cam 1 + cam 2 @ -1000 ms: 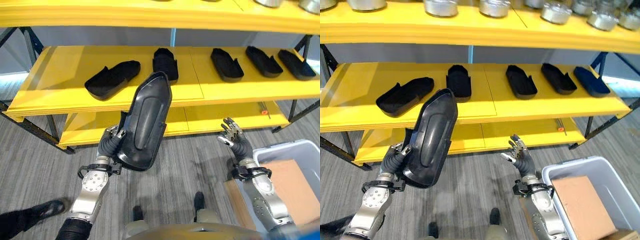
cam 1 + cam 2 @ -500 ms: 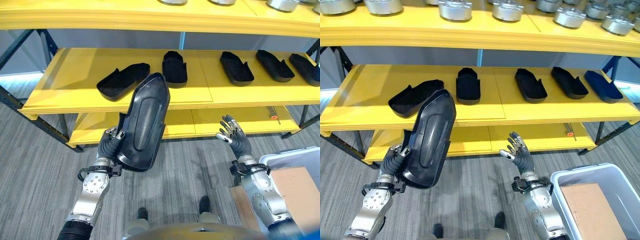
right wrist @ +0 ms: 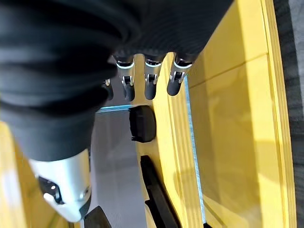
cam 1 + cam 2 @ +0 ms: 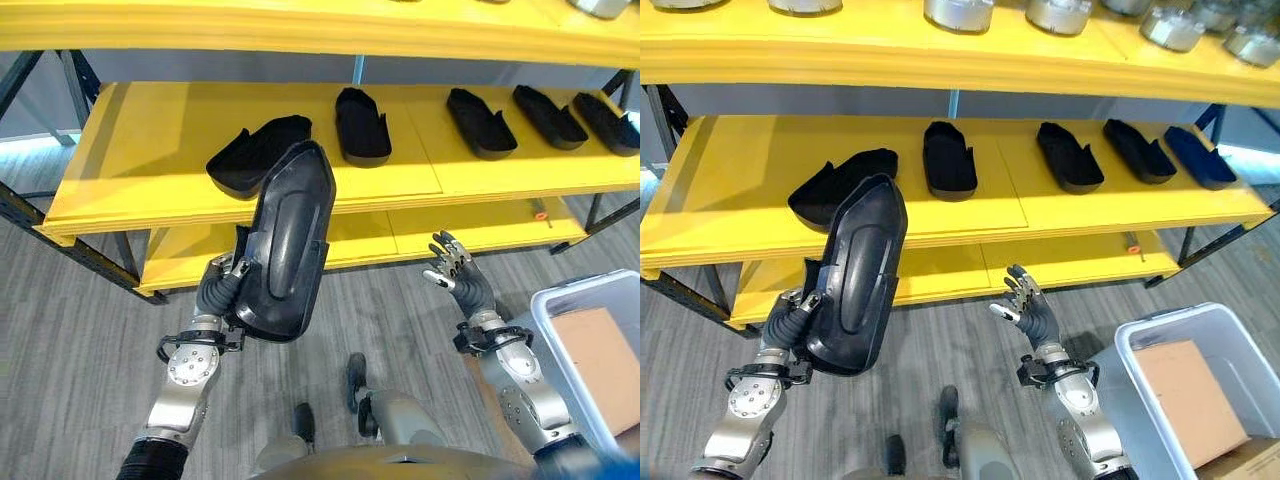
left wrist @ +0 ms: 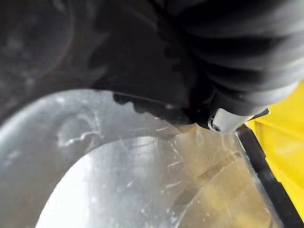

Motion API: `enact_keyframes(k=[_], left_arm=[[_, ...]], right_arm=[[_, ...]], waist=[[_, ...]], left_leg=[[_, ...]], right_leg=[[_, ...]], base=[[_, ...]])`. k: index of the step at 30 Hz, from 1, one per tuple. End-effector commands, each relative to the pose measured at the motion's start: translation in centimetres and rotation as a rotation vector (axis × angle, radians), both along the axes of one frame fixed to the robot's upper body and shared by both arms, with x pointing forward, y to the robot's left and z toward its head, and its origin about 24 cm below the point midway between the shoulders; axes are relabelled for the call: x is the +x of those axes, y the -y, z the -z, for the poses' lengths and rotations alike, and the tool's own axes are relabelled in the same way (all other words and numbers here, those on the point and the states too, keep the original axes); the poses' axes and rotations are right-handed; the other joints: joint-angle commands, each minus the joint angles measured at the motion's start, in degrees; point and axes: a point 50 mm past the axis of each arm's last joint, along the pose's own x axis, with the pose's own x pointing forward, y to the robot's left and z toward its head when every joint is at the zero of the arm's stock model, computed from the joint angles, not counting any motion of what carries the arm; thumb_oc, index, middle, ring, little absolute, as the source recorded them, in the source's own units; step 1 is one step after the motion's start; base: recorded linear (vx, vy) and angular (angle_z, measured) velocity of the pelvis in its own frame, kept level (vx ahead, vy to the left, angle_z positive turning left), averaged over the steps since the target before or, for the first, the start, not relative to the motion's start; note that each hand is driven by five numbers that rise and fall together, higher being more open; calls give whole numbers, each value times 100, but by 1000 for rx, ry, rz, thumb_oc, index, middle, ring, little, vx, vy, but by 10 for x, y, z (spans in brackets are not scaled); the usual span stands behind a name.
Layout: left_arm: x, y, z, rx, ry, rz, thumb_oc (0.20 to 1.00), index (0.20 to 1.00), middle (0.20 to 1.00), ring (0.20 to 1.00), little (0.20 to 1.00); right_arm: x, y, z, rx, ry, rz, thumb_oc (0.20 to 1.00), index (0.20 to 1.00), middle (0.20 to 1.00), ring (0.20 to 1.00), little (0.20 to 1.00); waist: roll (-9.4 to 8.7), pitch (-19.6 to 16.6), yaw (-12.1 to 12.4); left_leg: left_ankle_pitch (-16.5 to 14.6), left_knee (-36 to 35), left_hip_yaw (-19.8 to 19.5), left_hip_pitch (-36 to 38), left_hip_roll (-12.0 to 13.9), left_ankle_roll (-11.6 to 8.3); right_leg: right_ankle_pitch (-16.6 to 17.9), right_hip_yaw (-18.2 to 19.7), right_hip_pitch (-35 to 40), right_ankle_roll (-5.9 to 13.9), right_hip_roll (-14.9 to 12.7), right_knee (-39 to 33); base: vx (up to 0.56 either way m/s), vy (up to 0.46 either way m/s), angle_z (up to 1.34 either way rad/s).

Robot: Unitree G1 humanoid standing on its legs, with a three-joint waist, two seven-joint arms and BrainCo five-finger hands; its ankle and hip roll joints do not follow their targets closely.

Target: Move parts from the plastic box to the shelf.

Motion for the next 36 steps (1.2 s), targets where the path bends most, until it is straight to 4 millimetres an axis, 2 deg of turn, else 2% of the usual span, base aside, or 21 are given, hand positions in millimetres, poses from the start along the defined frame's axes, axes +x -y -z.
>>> enact_keyframes(k=[1, 4, 6, 7, 8, 9, 12, 14, 15, 16, 17, 18, 19, 20, 22, 23, 25, 26, 27, 33, 36], left_arm=[[16, 11, -45, -5, 235, 68, 200, 200, 200, 200, 200], [22, 18, -47, -28, 248, 101, 200, 200, 200, 200, 200], [22, 19, -47, -28, 248, 101, 200, 200, 200, 200, 200], [22, 22, -47, -55, 249, 114, 200, 200, 200, 200, 200], [22, 22, -47, -56, 249, 114, 200, 200, 200, 200, 200], [23, 23, -47, -64, 253, 117, 200, 200, 200, 200, 200], [23, 24, -50, -73, 264, 128, 200, 200, 200, 200, 200], [23, 23, -50, -73, 267, 124, 200, 200, 200, 200, 200], [22, 23, -50, -75, 270, 121, 200, 200, 200, 200, 200], [20, 20, -52, -71, 273, 104, 200, 200, 200, 200, 200], [20, 19, -52, -70, 273, 104, 200, 200, 200, 200, 200], [20, 19, -52, -68, 277, 94, 200, 200, 200, 200, 200], [20, 18, -53, -65, 282, 84, 200, 200, 200, 200, 200], [21, 17, -54, -69, 292, 73, 200, 200, 200, 200, 200], [25, 20, -58, -72, 308, 73, 200, 200, 200, 200, 200], [26, 21, -60, -81, 319, 75, 200, 200, 200, 200, 200], [26, 22, -61, -91, 330, 73, 200, 200, 200, 200, 200], [25, 24, -61, -92, 330, 90, 200, 200, 200, 200, 200], [25, 24, -61, -92, 329, 91, 200, 200, 200, 200, 200], [34, 21, -75, -39, 375, 120, 200, 200, 200, 200, 200], [39, 16, -85, -4, 415, 94, 200, 200, 200, 200, 200]], right_arm=[[13, 8, -30, 8, 154, 21, 1000, 1000, 1000, 1000, 1000], [12, 17, -31, 4, 159, 59, 1000, 1000, 1000, 1000, 1000], [12, 17, -31, 4, 160, 60, 1000, 1000, 1000, 1000, 1000], [10, 21, -29, 2, 153, 69, 1000, 1000, 1000, 1000, 1000], [10, 22, -29, 2, 153, 70, 1000, 1000, 1000, 1000, 1000], [9, 24, -30, 0, 155, 76, 1000, 1000, 1000, 1000, 1000], [8, 29, -31, -8, 161, 90, 1000, 1000, 1000, 1000, 1000], [8, 30, -31, -11, 162, 91, 1000, 1000, 1000, 1000, 1000], [7, 32, -29, -12, 156, 107, 1000, 1000, 1000, 1000, 1000], [6, 34, -28, -12, 152, 130, 1000, 1000, 1000, 1000, 1000], [6, 33, -28, -12, 153, 130, 1000, 1000, 1000, 1000, 1000], [6, 33, -27, -14, 149, 135, 1000, 1000, 1000, 1000, 1000], [7, 35, -27, -24, 146, 146, 1000, 1000, 1000, 1000, 1000], [7, 37, -26, -31, 143, 156, 1000, 1000, 1000, 1000, 1000], [8, 38, -25, -39, 139, 173, 1000, 1000, 1000, 1000, 1000], [8, 39, -24, -42, 135, 174, 1000, 1000, 1000, 1000, 1000], [6, 37, -24, -38, 134, 163, 1000, 1000, 1000, 1000, 1000], [6, 37, -24, -28, 134, 159, 1000, 1000, 1000, 1000, 1000], [6, 37, -24, -28, 134, 159, 1000, 1000, 1000, 1000, 1000], [13, 23, -26, 39, 139, 137, 1000, 1000, 1000, 1000, 1000], [15, 14, -25, 48, 135, 103, 1000, 1000, 1000, 1000, 1000]], waist=[[60, -69, 64], [67, -98, -4], [70, -96, -14], [69, -49, -18], [74, -48, -26], [65, 16, -14], [31, 203, 73], [21, 236, 102], [-29, 230, 84], [-131, 195, 84], [-150, 189, 85], [-170, 170, 99], [-144, 144, 85], [-68, 125, 47], [50, 128, 67], [107, 110, 85], [187, 79, 180], [231, 13, 132], [226, 14, 134], [144, -20, 137], [61, -32, 173]], left_leg=[[-440, 48, 75, 200, -26, -84], [-806, 812, 103, -2, 98, -191], [-834, 863, 90, -27, 104, -194], [-805, 1690, 93, -303, 201, -396], [-831, 1756, 82, -339, 212, -406], [-619, 2378, 65, -607, 258, -572], [-72, 3478, -84, -1191, 334, -917], [-96, 3561, -163, -1266, 303, -907], [-134, 3394, -110, -1386, 575, -820], [-323, 2769, -100, -1298, 1165, -712], [-282, 2724, -87, -1288, 1144, -706], [-194, 2126, -144, -1205, 1383, -681], [46, 1680, -198, -1191, 1655, -712], [600, 1022, -103, -1110, 2083, -881], [1145, 438, -57, -1072, 2337, -1043], [1222, 232, -186, -1009, 2377, -1114], [1129, 359, -722, -958, 2340, -1241], [788, 586, -731, -976, 2220, -1264], [774, 602, -728, -977, 2212, -1260], [98, 1211, -213, -1073, 1661, -1055], [-15, 1332, -23, -1149, 1501, -966]], right_leg=[[108, 6, 588, 59, 13, -242], [-123, -142, 747, -74, -20, -103], [-130, -156, 748, -77, -20, -97], [-287, -170, 960, -219, 11, -103], [-284, -182, 961, -227, 17, -107], [-314, -219, 1041, -298, 21, -122], [-409, -365, 1219, -433, 0, -174], [-454, -378, 1249, -441, -5, -176], [-484, -407, 1313, -402, -101, -192], [-531, -392, 1383, -302, -272, -170], [-516, -387, 1371, -300, -291, -173], [-542, -362, 1366, -239, -371, -151], [-579, -330, 1358, -183, -426, -133], [-668, -329, 1343, -137, -469, -65], [-750, -260, 1385, -77, -519, -24], [-782, -196, 1446, -24, -568, -27], [-802, -1, 1557, 30, -655, -51], [-786, 53, 1690, 92, -801, -89], [-783, 55, 1700, 97, -808, -98], [-388, 157, 1756, 457, -1507, -60], [-233, 176, 1610, 560, -1699, -24]], base=[[142, -85, 32], [192, -140, 13], [97, -84, 28], [128, -120, 34], [146, -170, 26], [19, -83, 22], [15, -87, 19], [54, -11, 14], [156, 80, 15], [150, 80, 17], [133, 134, 11], [83, 146, -2], [145, 232, -19], [129, 246, -21], [151, 270, -1], [219, 304, 12], [251, 304, -29], [202, 234, -79], [218, 266, -67], [121, 277, -5], [34, 173, -15]])
